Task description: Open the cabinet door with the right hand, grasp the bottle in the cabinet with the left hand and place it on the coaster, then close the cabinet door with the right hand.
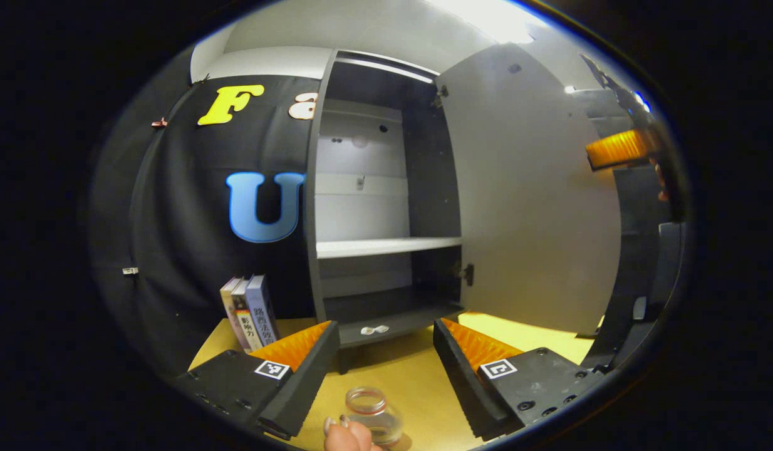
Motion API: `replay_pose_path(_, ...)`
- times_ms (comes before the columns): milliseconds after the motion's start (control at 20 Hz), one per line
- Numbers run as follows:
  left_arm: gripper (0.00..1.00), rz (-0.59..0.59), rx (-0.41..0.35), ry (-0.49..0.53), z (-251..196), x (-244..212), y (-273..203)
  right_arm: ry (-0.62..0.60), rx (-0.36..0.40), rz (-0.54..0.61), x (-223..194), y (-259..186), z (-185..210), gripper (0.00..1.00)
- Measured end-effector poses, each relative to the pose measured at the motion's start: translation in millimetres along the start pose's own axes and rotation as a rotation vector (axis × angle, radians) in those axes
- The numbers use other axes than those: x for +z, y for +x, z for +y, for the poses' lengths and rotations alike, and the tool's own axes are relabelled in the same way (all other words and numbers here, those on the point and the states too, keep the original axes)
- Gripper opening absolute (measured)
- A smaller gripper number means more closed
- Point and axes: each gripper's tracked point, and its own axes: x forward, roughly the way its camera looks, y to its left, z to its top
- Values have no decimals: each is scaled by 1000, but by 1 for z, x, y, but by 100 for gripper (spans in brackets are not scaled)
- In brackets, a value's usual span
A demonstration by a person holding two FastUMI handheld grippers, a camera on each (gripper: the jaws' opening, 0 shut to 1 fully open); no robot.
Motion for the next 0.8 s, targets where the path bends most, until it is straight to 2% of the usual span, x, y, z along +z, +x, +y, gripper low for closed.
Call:
replay_pose_path(200,93,-43,-59,-12,-27,61,3,30,-55,-11,18,-36,-31,96)
replay_pose_path(350,94,-37,-125,-52,-51,81,18,53,-173,-38,30,-62,-77,99)
replay_pose_path(400,94,-29,-146,-66,-60,85,23,69,-219,-44,31,-69,-97,94)
replay_pose_path(500,94,-18,-177,-73,-74,91,34,105,-286,-42,24,-72,-128,96)
replay_pose_path(600,94,-23,-204,-50,-91,98,45,136,-335,-36,20,-66,-153,94)
replay_pose_path(650,92,-24,-219,-34,-99,100,50,148,-333,-33,19,-60,-158,96)
replay_pose_path(700,94,-25,-224,-11,-105,101,58,153,-325,-42,21,-53,-161,92)
replay_pose_path(750,92,-19,-222,11,-108,99,66,155,-308,-58,25,-46,-162,97)
replay_pose_path(800,94,-6,-213,24,-110,98,74,157,-280,-69,29,-39,-161,97)
